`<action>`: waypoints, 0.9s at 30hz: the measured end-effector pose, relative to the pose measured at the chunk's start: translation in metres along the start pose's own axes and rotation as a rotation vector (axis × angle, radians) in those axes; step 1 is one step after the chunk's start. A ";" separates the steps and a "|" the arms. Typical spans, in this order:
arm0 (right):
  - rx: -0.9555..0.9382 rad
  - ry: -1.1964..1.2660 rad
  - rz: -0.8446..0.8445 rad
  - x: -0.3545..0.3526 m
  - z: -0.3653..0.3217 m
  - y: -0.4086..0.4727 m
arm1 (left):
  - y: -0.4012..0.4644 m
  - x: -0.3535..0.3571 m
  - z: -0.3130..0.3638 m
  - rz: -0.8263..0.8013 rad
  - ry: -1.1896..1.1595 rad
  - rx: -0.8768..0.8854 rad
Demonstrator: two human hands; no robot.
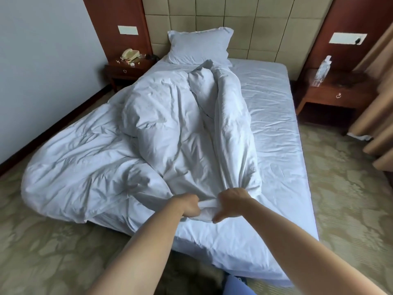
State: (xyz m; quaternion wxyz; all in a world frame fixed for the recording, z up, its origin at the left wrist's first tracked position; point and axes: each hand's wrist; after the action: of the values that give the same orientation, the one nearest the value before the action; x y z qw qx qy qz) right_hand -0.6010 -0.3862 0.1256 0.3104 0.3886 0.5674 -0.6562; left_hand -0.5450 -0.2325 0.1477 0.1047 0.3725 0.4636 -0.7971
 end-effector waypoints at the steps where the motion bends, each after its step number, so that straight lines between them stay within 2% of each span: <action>1: -0.018 -0.036 -0.005 0.000 0.011 -0.001 | 0.001 -0.002 0.012 -0.011 -0.002 -0.008; 9: 0.000 -0.089 0.067 0.015 0.092 -0.010 | 0.021 0.003 0.089 -0.009 -0.007 0.060; 16: 0.039 -0.064 0.160 0.006 0.083 -0.021 | 0.021 -0.002 0.079 0.023 0.133 0.099; 24: 0.135 -0.044 0.100 0.006 0.053 -0.037 | 0.018 0.009 0.056 0.062 0.164 0.133; 27: 0.199 0.072 -0.048 0.010 0.042 -0.041 | 0.017 0.010 0.051 0.096 0.247 0.162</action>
State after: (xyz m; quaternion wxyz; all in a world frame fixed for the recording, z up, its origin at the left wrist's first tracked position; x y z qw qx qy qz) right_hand -0.6472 -0.4204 0.1401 0.2338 0.4271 0.5194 -0.7022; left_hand -0.5686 -0.2814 0.1441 0.0548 0.4966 0.3888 -0.7741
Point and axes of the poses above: each hand's wrist, its own y-axis towards the middle knuckle, its own x-axis out of the palm, z = x × y, and after that the axes turned 8 degrees about x, right-handed
